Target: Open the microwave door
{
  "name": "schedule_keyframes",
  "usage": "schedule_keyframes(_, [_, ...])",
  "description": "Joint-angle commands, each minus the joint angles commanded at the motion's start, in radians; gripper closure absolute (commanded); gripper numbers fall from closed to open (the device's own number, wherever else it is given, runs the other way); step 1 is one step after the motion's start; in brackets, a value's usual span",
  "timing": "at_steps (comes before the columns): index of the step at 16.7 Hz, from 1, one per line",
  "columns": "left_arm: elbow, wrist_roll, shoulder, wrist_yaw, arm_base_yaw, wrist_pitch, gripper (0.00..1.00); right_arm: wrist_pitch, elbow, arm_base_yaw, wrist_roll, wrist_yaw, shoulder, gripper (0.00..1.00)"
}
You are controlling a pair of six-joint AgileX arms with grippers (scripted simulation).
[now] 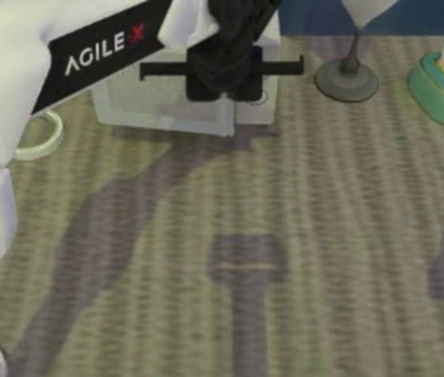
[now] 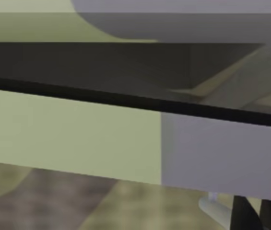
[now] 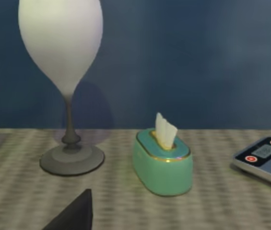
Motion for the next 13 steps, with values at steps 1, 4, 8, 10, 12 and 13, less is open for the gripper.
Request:
schedule_keyframes(1, [-0.025,0.014,-0.016,0.006,0.002,0.013,1.0,0.0,0.0,0.0,0.0,0.0,0.0,0.0])
schedule_keyframes(4, [-0.092,0.054,-0.057,0.023,0.005,0.048,1.0,0.0,0.0,0.0,0.0,0.0,0.0,0.0])
schedule_keyframes(8, [-0.102,0.061,-0.065,0.026,0.005,0.055,1.0,0.0,0.0,0.0,0.0,0.0,0.0,0.0])
schedule_keyframes(10, [-0.102,0.061,-0.065,0.026,0.005,0.055,1.0,0.0,0.0,0.0,0.0,0.0,0.0,0.0])
schedule_keyframes(12, [-0.102,0.061,-0.065,0.026,0.005,0.055,1.0,0.0,0.0,0.0,0.0,0.0,0.0,0.0])
schedule_keyframes(13, [-0.102,0.061,-0.065,0.026,0.005,0.055,1.0,0.0,0.0,0.0,0.0,0.0,0.0,0.0])
